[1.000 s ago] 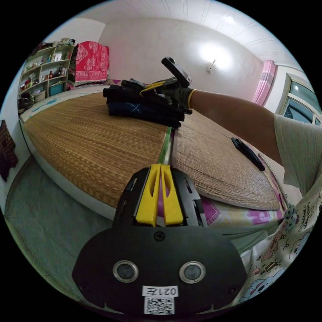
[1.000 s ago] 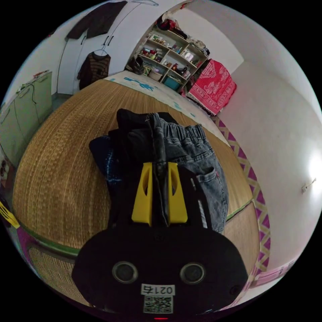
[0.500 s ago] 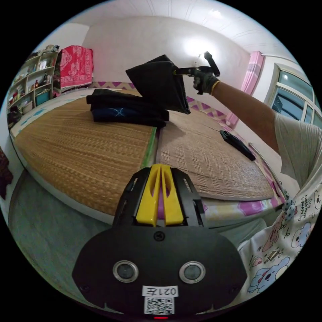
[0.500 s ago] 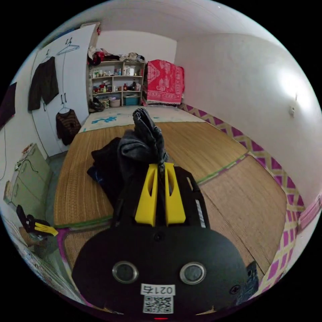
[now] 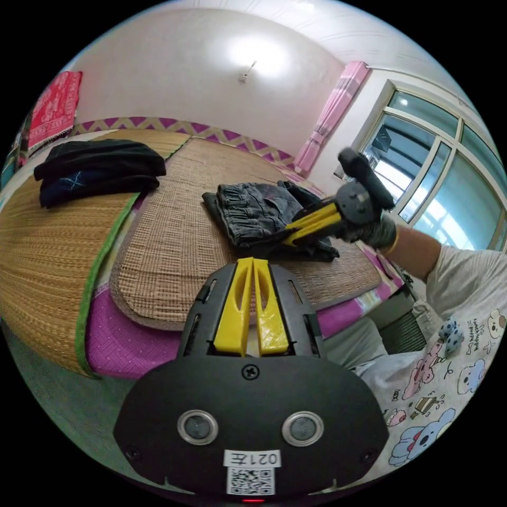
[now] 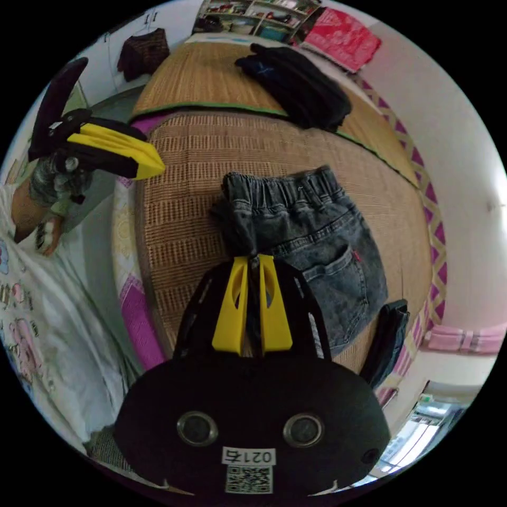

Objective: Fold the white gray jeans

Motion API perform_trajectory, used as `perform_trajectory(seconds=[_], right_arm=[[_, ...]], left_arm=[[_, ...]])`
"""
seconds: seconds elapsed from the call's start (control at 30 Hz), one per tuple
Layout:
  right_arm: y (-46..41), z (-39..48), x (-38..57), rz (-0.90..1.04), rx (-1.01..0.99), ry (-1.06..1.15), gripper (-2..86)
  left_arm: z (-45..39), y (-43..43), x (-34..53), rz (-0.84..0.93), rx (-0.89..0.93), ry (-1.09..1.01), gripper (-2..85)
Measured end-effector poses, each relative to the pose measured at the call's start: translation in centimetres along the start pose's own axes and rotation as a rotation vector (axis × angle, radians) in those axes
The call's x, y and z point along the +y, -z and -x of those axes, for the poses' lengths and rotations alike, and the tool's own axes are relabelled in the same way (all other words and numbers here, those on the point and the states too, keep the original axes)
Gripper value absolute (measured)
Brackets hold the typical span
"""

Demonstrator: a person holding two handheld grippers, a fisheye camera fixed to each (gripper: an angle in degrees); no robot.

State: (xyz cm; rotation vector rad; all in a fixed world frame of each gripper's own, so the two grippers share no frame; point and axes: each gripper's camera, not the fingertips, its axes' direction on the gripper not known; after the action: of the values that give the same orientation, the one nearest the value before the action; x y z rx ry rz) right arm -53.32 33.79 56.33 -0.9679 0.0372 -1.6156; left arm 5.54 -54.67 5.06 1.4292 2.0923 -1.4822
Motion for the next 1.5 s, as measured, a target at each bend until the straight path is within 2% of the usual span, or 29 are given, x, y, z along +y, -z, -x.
perform_trajectory(seconds=[0.07, 0.23, 0.3, 0.43, 0.5, 0.6, 0.7, 0.77, 0.93, 1.03, 1.17, 1.27, 1.33, 1.4, 1.5], right_arm=[[1.0, 0.9, 2.3, -0.117, 0.100, -0.100, 5.6], [3.7, 2.0, 3.8, -0.302, 0.078, -0.161, 12.4], [3.3, 2.3, 2.9, -0.312, 0.075, -0.149, 12.8], [-1.0, 1.2, 0.7, -0.183, 0.143, -0.161, 10.5], [-1.6, -0.5, 1.8, -0.206, 0.057, -0.188, 7.1], [1.1, -6.6, 7.0, -0.376, -0.164, -0.388, 4.9], [5.5, -13.5, 16.1, -0.607, -0.297, -0.605, 4.4], [9.3, -17.7, 25.2, -0.741, -0.277, -0.739, 4.3], [13.3, -22.9, 45.7, -0.891, -0.197, -1.037, 3.9], [10.7, -24.0, 58.4, -0.894, -0.195, -1.286, 3.5], [0.2, -21.9, 72.9, -0.908, -0.387, -1.665, 2.9], [-5.7, -19.2, 78.3, -0.818, -0.512, -1.823, 2.6], [-6.0, -17.2, 80.3, -0.960, -0.571, -1.812, 2.6], [-4.7, -15.8, 81.1, -1.006, -0.551, -1.770, 2.8], [-4.6, -14.1, 81.8, -0.928, -0.495, -1.765, 3.7]], left_arm=[[-0.3, -0.3, 0.2, 0.011, -0.011, 0.007, -0.9], [-0.7, -1.1, 0.3, 0.028, -0.057, 0.041, -0.9], [-0.9, -1.5, 0.2, 0.027, -0.068, 0.049, -0.9], [-1.5, -2.9, -0.6, 0.033, -0.071, 0.057, -0.7], [-1.5, -3.7, -1.2, 0.035, -0.075, 0.066, -0.2], [-1.4, -5.1, -2.7, 0.007, -0.058, 0.082, 2.8], [-0.6, -7.6, -5.1, -0.010, -0.025, 0.125, 4.7], [0.4, -9.8, -6.7, 0.009, -0.003, 0.171, 5.8], [3.3, -17.2, -10.6, 0.131, 0.081, 0.290, 8.6], [3.5, -19.8, -11.9, 0.182, 0.099, 0.299, 7.0], [2.3, -22.1, -13.7, 0.235, 0.096, 0.238, 3.3], [0.2, -24.0, -16.0, 0.303, 0.051, 0.145, 1.3], [-2.1, -25.1, -17.9, 0.340, -0.009, 0.023, 0.7], [-3.5, -26.0, -18.8, 0.365, -0.010, -0.047, 0.6], [-4.9, -28.3, -18.8, 0.445, -0.061, -0.139, 1.3]])
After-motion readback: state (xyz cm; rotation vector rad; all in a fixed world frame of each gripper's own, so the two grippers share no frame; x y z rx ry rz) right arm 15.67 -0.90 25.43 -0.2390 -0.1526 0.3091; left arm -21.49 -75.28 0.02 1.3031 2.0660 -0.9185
